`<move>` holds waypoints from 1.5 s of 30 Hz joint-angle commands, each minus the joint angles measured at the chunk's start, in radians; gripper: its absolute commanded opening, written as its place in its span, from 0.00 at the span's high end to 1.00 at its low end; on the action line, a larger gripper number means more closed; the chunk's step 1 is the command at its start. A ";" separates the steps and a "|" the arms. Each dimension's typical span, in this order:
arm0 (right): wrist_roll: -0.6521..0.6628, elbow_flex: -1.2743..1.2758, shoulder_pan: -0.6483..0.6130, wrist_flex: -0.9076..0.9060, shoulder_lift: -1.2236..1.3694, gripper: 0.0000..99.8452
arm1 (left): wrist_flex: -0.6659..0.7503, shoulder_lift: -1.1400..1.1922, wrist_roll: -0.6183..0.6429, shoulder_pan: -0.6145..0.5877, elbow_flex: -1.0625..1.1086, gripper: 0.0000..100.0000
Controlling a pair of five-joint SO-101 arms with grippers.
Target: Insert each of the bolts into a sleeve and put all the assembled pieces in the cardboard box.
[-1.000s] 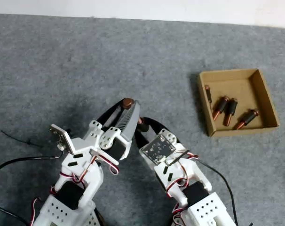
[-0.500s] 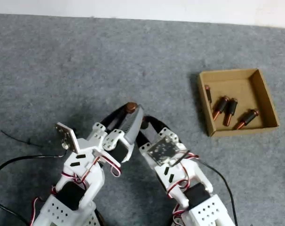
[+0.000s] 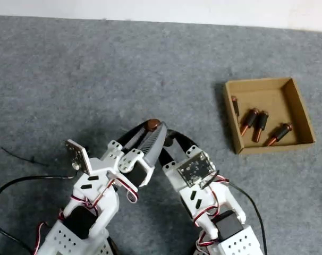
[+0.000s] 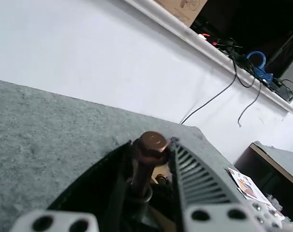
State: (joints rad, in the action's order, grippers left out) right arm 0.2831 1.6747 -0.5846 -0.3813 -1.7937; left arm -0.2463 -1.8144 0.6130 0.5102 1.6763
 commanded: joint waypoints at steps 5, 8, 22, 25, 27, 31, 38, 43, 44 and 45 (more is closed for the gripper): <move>-0.015 0.150 0.047 0.001 -0.036 0.99 | -0.066 -0.010 -0.002 0.038 0.021 0.65; -0.015 0.150 0.079 0.001 -0.039 0.99 | -0.064 -0.010 0.021 -0.091 0.001 0.67; -0.023 0.150 0.440 0.099 -0.041 0.99 | 0.107 -0.004 0.061 -0.374 0.022 0.95; -0.023 0.150 0.492 0.097 -0.035 0.99 | 0.100 -0.004 0.017 -0.374 0.021 0.99; -0.021 0.150 0.535 0.120 -0.039 0.99 | 0.083 -0.004 0.011 -0.374 0.021 0.99; -0.021 0.119 0.642 0.268 -0.024 0.99 | 0.034 -0.004 0.011 -0.374 0.021 0.99; -0.017 -0.248 0.671 0.269 0.429 0.99 | 0.000 -0.004 0.011 -0.380 0.021 0.99; -0.032 -0.680 0.736 0.269 1.041 0.99 | -0.002 -0.004 0.009 -0.381 0.021 0.99; -0.068 -0.762 0.750 0.268 1.161 0.99 | -0.002 -0.004 0.009 -0.381 0.021 0.99; -0.118 -0.842 0.768 0.252 1.267 0.99 | -0.002 -0.004 0.009 -0.381 0.021 0.99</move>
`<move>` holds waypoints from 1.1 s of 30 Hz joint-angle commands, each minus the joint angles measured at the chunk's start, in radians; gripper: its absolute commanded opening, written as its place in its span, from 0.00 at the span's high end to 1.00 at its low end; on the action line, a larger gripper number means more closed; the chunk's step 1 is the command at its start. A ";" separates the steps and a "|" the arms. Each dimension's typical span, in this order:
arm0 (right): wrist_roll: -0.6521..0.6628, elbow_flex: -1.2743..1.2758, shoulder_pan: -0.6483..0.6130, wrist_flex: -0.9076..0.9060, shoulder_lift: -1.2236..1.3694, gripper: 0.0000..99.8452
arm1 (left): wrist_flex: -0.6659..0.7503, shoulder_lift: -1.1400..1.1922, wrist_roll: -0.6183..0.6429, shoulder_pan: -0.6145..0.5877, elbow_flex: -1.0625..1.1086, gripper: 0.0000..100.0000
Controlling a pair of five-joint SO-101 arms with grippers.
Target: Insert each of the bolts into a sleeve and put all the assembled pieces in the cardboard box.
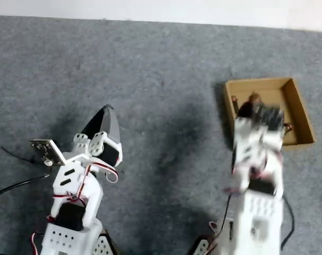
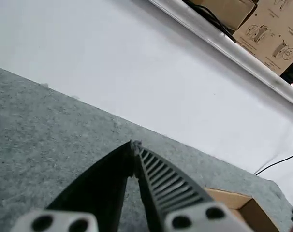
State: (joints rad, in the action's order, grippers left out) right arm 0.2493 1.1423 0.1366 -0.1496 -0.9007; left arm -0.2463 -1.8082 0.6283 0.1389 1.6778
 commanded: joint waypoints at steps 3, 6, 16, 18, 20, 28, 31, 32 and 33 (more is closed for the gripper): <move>-0.215 -0.565 0.104 -0.105 0.657 0.99 | -0.002 -0.010 -0.006 -0.010 0.019 0.99; -0.278 -0.803 0.131 -0.300 0.845 0.99 | -0.002 -0.010 -0.006 -0.010 0.019 0.99; -0.293 -1.089 0.143 -0.533 0.981 0.99 | -0.002 -0.010 -0.006 -0.008 0.019 0.99; -0.293 -1.090 0.143 -0.564 0.992 0.94 | -0.002 -0.010 -0.006 -0.008 0.019 0.99; -0.292 -1.090 0.143 -0.588 0.997 0.86 | -0.002 -0.010 -0.006 -0.008 0.019 0.99; -0.298 -1.106 0.139 -0.789 0.984 0.71 | -0.014 -0.008 -0.006 -0.004 0.019 0.99; -0.299 -1.116 0.127 -0.837 0.909 0.76 | -0.028 -0.008 -0.006 -0.002 0.019 0.99; -0.299 -1.109 0.119 -0.840 0.868 0.78 | -0.028 -0.008 -0.006 -0.002 0.019 0.99; -0.299 -1.089 0.110 -0.843 0.819 0.80 | -0.028 -0.008 -0.006 -0.002 0.019 0.99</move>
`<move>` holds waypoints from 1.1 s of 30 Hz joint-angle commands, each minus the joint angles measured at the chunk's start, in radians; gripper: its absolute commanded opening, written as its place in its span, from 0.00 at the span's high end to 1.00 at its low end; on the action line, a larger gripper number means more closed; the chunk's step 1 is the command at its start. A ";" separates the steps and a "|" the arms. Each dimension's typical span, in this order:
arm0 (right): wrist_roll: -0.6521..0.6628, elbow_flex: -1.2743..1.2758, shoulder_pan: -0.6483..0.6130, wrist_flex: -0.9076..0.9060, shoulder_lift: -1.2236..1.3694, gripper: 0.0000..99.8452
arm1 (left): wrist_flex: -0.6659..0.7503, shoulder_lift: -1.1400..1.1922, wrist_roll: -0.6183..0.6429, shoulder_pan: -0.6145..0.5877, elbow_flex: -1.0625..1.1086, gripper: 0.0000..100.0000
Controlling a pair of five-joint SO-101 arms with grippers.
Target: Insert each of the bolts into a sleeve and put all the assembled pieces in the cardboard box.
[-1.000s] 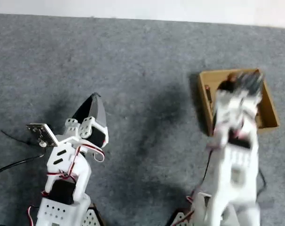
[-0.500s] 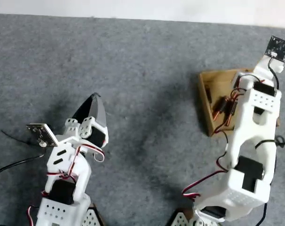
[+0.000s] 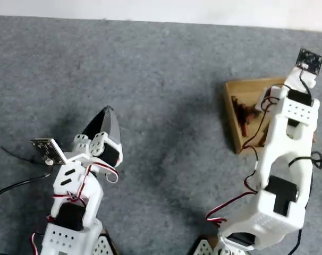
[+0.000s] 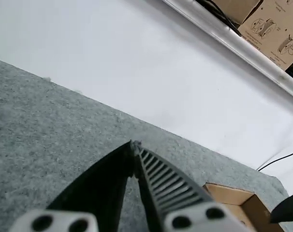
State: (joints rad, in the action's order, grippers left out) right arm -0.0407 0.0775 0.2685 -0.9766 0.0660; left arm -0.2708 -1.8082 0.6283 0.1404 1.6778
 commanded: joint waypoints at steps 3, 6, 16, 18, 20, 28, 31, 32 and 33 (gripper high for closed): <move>-0.009 0.110 -0.064 -0.008 -0.303 0.83 | -0.003 -0.008 -0.006 -0.004 0.019 0.99; -0.009 0.294 -0.122 0.022 -0.475 0.83 | -0.003 -0.008 -0.006 -0.004 0.019 0.99; -0.009 1.102 -0.211 0.435 -1.086 0.83 | -0.051 -0.008 -0.146 -0.004 0.019 0.99; -0.009 1.244 -0.211 0.503 -1.207 0.83 | -0.064 -0.008 -0.169 -0.004 0.019 0.99; -0.009 1.363 -0.211 0.524 -1.328 0.83 | -0.087 -0.010 -0.215 -0.004 0.019 0.99; -0.005 1.689 -0.208 0.503 -1.794 0.83 | -0.267 -0.010 -0.350 -0.004 0.019 0.99; -0.006 1.751 -0.209 0.341 -1.910 0.83 | -0.376 -0.010 -0.404 -0.008 0.019 0.99; -0.008 1.747 -0.211 0.309 -1.917 0.83 | -0.417 -0.010 -0.427 -0.008 0.019 0.99; -0.008 1.744 -0.211 0.295 -1.905 0.83 | -0.463 -0.010 -0.451 -0.008 0.019 0.99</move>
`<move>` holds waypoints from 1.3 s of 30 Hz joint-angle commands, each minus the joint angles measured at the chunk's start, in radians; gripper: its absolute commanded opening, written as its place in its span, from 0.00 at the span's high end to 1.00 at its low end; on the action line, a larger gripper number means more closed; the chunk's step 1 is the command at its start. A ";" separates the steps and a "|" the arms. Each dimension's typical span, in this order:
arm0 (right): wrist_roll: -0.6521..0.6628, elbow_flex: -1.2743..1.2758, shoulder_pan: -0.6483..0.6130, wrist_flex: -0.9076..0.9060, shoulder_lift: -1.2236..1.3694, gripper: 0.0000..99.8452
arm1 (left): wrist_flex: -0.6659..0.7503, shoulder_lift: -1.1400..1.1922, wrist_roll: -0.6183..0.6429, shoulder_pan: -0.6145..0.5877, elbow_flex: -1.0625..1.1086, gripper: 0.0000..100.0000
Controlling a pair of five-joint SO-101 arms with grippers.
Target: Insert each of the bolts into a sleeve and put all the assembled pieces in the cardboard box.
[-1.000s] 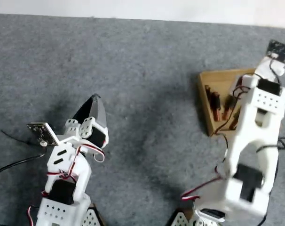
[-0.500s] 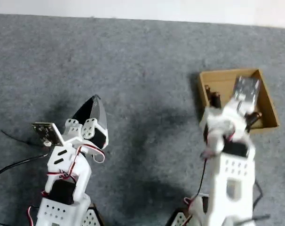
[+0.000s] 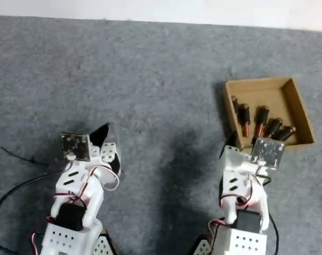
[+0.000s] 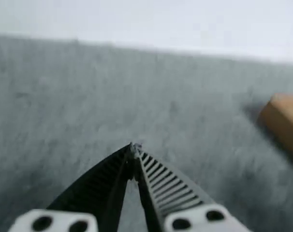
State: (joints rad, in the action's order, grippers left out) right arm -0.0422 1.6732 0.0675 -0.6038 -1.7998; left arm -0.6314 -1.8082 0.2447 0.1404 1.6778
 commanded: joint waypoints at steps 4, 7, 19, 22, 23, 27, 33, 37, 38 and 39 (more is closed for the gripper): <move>-0.002 0.148 -0.005 -0.160 -0.016 0.83 | -0.275 -0.010 -0.140 -0.004 0.019 0.99; -0.002 0.147 -0.005 -0.283 -0.018 0.83 | -0.356 -0.010 -0.150 -0.004 0.019 0.99; 0.000 0.147 0.127 -0.601 -0.018 0.83 | -0.466 -0.015 -0.152 -0.004 0.019 0.99; 0.000 0.147 0.147 -0.610 -0.018 0.83 | -0.525 -0.013 -0.152 -0.012 0.019 0.99; 0.000 0.147 0.143 -0.611 -0.018 0.83 | -0.560 -0.015 -0.152 -0.012 0.019 0.99; 0.000 0.147 0.143 -0.610 -0.018 0.83 | -0.632 -0.015 -0.152 -0.004 0.019 0.99; 0.000 0.147 0.143 -0.610 -0.018 0.83 | -0.655 -0.015 -0.152 -0.007 0.019 0.99; 0.000 0.147 0.143 -0.610 -0.018 0.83 | -0.666 -0.015 -0.152 -0.005 0.019 0.99; 0.000 0.147 0.143 -0.610 -0.018 0.83 | -0.666 -0.015 -0.152 -0.005 0.019 0.99; 0.000 0.147 0.143 -0.610 -0.018 0.83 | -0.666 -0.015 -0.152 -0.005 0.019 0.99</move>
State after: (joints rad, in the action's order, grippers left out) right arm -0.0422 1.6732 0.1964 -1.2068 -1.8105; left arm -1.2927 -1.8082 0.1005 0.1404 1.6778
